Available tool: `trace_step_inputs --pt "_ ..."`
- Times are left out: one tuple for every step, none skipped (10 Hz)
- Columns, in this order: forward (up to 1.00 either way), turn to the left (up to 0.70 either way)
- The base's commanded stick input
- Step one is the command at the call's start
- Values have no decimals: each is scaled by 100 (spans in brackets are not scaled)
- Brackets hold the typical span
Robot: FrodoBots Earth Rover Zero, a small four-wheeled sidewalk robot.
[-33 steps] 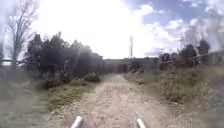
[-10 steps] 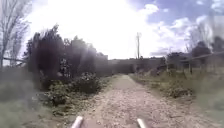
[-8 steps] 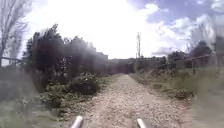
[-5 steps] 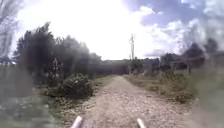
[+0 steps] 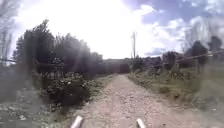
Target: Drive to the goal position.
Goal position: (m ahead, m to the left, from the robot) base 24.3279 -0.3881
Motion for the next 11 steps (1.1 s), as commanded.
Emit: trace_step_inputs --pt "85 0" --pt "85 0" --pt "85 0" --pt "85 0" --pt "85 0" --pt "85 0" --pt "85 0" --pt "85 0" --pt "85 0" --pt "85 -12" --pt "85 -33"
